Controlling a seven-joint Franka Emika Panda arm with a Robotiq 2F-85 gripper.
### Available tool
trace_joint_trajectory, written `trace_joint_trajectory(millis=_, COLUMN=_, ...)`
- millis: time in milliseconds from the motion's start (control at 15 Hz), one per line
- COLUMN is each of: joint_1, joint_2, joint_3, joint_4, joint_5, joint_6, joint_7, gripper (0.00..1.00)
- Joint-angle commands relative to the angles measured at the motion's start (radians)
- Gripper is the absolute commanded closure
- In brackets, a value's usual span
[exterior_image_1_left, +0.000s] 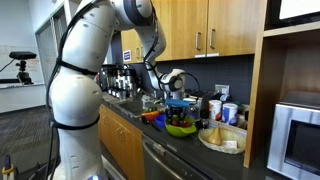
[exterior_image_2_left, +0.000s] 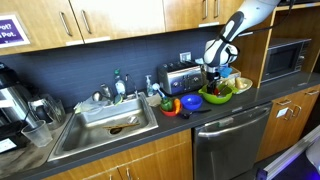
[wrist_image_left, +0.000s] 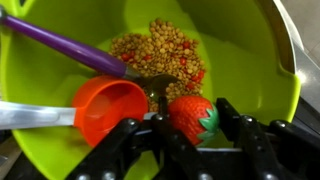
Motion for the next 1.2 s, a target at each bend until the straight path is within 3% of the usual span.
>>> trace_joint_trajectory(millis=0, joint_1=-0.007, joint_2=-0.001, joint_3=0.009, joint_4=-0.003, joint_5=0.012, joint_6=0.013, joint_7=-0.019, gripper=0.74)
trace_joint_trajectory(millis=67, joint_1=-0.007, joint_2=-0.002, joint_3=0.009, joint_4=-0.004, joint_5=0.011, joint_6=0.012, joint_7=-0.017, gripper=0.74)
trace_joint_trajectory(millis=133, joint_1=-0.006, joint_2=-0.003, joint_3=0.008, joint_4=-0.004, joint_5=0.010, joint_6=0.010, joint_7=-0.015, gripper=0.32)
trace_joint_trajectory(millis=467, joint_1=-0.001, joint_2=-0.015, joint_3=0.005, joint_4=-0.007, joint_5=0.004, joint_6=0.005, joint_7=-0.007, gripper=0.02)
trace_joint_trajectory(millis=733, joint_1=0.030, joint_2=-0.068, joint_3=-0.010, joint_4=-0.025, joint_5=-0.043, joint_6=-0.012, joint_7=0.036, gripper=0.00)
trace_joint_trajectory(millis=1133, joint_1=0.127, joint_2=-0.169, joint_3=-0.022, joint_4=-0.032, joint_5=-0.211, joint_6=-0.056, joint_7=0.156, gripper=0.00)
